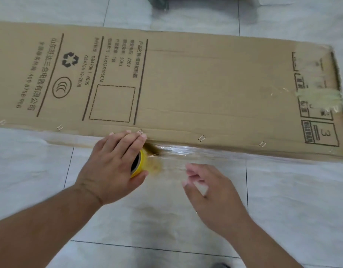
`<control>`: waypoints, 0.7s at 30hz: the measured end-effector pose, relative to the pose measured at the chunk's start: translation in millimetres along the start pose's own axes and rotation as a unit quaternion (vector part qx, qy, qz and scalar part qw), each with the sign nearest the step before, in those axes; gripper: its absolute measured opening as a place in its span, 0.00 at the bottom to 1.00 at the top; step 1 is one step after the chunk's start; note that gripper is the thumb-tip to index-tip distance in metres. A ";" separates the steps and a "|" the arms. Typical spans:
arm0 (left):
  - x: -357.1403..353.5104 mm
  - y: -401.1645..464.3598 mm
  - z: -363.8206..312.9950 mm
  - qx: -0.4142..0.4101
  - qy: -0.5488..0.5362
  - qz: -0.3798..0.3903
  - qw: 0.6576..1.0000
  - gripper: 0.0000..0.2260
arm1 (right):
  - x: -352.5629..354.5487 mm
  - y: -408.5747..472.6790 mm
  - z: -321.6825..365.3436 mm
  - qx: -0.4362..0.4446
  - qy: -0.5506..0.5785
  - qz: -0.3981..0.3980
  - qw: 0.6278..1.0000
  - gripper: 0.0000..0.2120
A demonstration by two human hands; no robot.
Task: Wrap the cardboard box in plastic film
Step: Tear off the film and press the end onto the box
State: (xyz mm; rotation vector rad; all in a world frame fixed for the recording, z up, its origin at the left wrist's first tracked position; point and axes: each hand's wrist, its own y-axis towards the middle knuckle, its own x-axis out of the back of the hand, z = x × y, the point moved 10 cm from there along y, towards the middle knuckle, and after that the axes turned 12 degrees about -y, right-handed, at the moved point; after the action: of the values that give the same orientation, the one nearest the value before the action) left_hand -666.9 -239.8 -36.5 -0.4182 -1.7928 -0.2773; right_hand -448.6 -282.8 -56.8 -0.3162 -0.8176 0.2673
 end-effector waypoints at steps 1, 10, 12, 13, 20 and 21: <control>0.0 0.1 -0.3 -0.003 0.002 -0.007 1.000 0.38 | 0.0 6.3 9.1 0.051 -0.025 -0.003 0.998 0.25; 0.2 -0.3 6.3 0.000 -0.011 -0.060 0.998 0.36 | 16.9 47.7 71.0 0.238 -0.179 -0.070 0.952 0.21; 0.4 -1.1 6.6 -0.001 -0.021 -0.067 0.998 0.36 | 5.6 50.5 73.2 0.234 -0.242 -0.025 0.941 0.23; 0.5 -1.1 7.1 0.000 -0.025 -0.071 0.997 0.36 | 0.4 50.9 73.1 0.228 -0.268 -0.011 0.936 0.24; 3.0 -5.5 1.2 0.033 -0.037 -0.045 0.998 0.32 | -17.1 55.9 66.0 0.171 -0.359 0.010 0.917 0.24; 2.5 -4.4 -0.7 0.050 -0.033 -0.036 0.998 0.30 | -17.0 56.9 64.7 0.161 -0.359 0.011 0.919 0.24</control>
State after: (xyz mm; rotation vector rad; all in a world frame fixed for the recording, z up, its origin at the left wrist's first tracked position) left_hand -668.7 -243.7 -33.8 -0.2959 -1.8805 -0.2250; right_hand -514.5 -225.3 -48.0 0.1025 -1.4725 0.5475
